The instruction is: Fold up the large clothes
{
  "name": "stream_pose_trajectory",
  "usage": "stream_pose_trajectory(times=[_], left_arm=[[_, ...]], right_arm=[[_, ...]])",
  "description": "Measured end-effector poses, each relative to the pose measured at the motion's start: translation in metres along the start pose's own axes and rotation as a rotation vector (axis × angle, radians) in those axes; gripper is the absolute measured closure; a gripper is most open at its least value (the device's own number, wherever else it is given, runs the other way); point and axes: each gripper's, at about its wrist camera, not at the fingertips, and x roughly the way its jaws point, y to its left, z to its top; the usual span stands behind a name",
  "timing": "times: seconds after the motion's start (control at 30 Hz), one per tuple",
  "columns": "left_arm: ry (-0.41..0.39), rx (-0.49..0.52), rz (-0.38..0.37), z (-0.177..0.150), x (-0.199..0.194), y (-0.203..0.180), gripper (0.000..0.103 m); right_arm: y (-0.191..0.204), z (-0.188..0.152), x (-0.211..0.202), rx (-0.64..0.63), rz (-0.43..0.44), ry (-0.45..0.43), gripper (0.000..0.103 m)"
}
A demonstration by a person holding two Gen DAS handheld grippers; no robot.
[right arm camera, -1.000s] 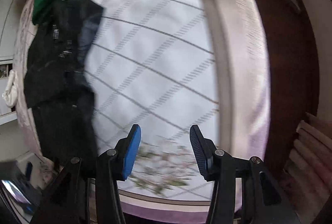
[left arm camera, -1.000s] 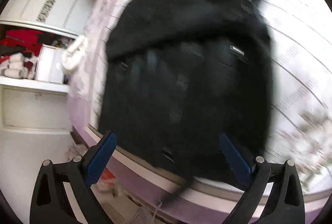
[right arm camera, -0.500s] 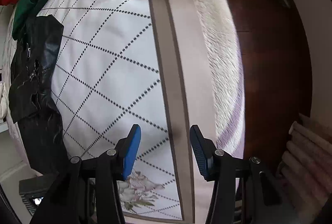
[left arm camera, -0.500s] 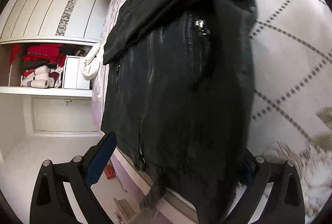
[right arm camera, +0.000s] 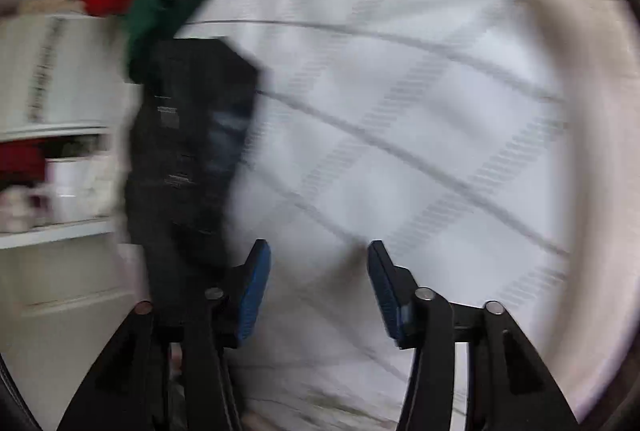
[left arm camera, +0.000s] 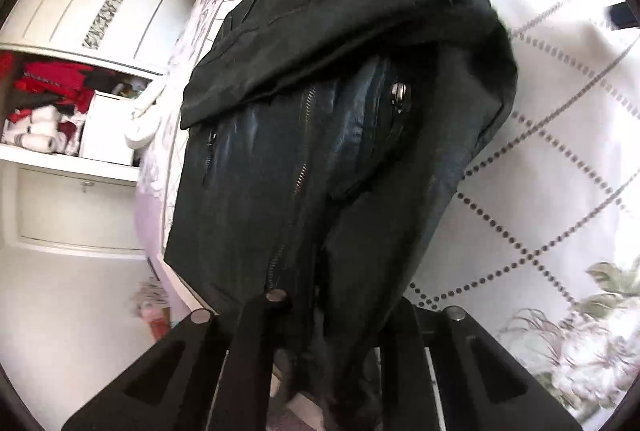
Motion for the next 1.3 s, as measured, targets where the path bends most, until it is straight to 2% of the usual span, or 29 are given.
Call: stream_pose_trajectory(times=[0.03, 0.13, 0.2, 0.23, 0.27, 0.3, 0.33, 0.37, 0.47, 0.57, 0.73, 0.83, 0.93, 0.97, 1.03, 1.1, 1.17, 1.2, 1.23, 1.27, 1.3], left_arm=[[0.001, -0.006, -0.014, 0.001, -0.003, 0.005, 0.093], [-0.003, -0.018, -0.036, 0.005, -0.013, 0.016, 0.093], [-0.001, -0.027, -0.051, 0.007, -0.014, 0.021, 0.094], [0.0, -0.032, -0.062, 0.008, -0.014, 0.024, 0.094], [0.002, -0.037, -0.073, 0.009, -0.015, 0.026, 0.094], [0.007, -0.049, -0.098, 0.009, -0.015, 0.032, 0.094], [0.004, -0.053, -0.116, 0.01, -0.015, 0.034, 0.094], [0.003, -0.055, -0.13, 0.01, -0.014, 0.038, 0.095], [0.003, -0.084, -0.203, 0.008, -0.015, 0.058, 0.096], [0.004, -0.126, -0.308, 0.004, -0.017, 0.092, 0.096], [0.001, -0.198, -0.466, 0.002, -0.011, 0.154, 0.096], [0.009, -0.273, -0.551, 0.0, 0.011, 0.21, 0.096], [0.022, -0.323, -0.58, -0.001, 0.038, 0.246, 0.095], [0.031, -0.342, -0.59, -0.002, 0.051, 0.258, 0.095], [0.066, -0.392, -0.613, -0.006, 0.087, 0.282, 0.093], [0.1, -0.432, -0.63, -0.012, 0.121, 0.296, 0.09], [0.159, -0.464, -0.689, -0.02, 0.161, 0.303, 0.089], [0.198, -0.49, -0.741, -0.026, 0.185, 0.306, 0.087], [0.232, -0.523, -0.781, -0.033, 0.202, 0.308, 0.086], [0.251, -0.548, -0.811, -0.037, 0.212, 0.312, 0.083], [0.269, -0.587, -0.875, -0.044, 0.224, 0.317, 0.08]], right_arm=[[0.004, 0.006, 0.011, 0.009, 0.066, 0.018, 0.033], [0.021, 0.019, 0.048, 0.032, 0.203, 0.087, 0.033], [0.033, 0.025, 0.082, 0.052, 0.245, 0.166, 0.033], [0.036, 0.026, 0.093, 0.065, 0.261, 0.177, 0.033], [0.041, 0.027, 0.103, 0.082, 0.289, 0.172, 0.042], [0.046, 0.028, 0.11, 0.097, 0.315, 0.159, 0.06], [0.053, 0.03, 0.115, 0.104, 0.296, 0.147, 0.079], [0.06, 0.031, 0.116, 0.104, 0.271, 0.126, 0.081], [0.084, 0.024, 0.105, 0.101, 0.252, 0.081, 0.086], [0.12, 0.02, 0.085, 0.047, 0.212, 0.059, 0.087], [0.21, 0.013, 0.057, -0.092, 0.123, 0.036, 0.088], [0.273, 0.006, 0.058, -0.156, 0.067, 0.036, 0.088], [0.345, -0.002, 0.093, -0.235, -0.024, 0.044, 0.088], [0.356, -0.002, 0.102, -0.247, -0.04, 0.048, 0.088], [0.4, -0.003, 0.142, -0.288, -0.084, 0.073, 0.088], [0.426, -0.007, 0.173, -0.312, -0.127, 0.09, 0.088], [0.449, -0.009, 0.222, -0.334, -0.2, 0.137, 0.087], [0.454, -0.009, 0.248, -0.328, -0.244, 0.165, 0.085], [0.455, -0.01, 0.265, -0.325, -0.266, 0.192, 0.078], [0.456, -0.008, 0.285, -0.33, -0.286, 0.231, 0.075], [0.458, -0.008, 0.302, -0.327, -0.315, 0.275, 0.064]])
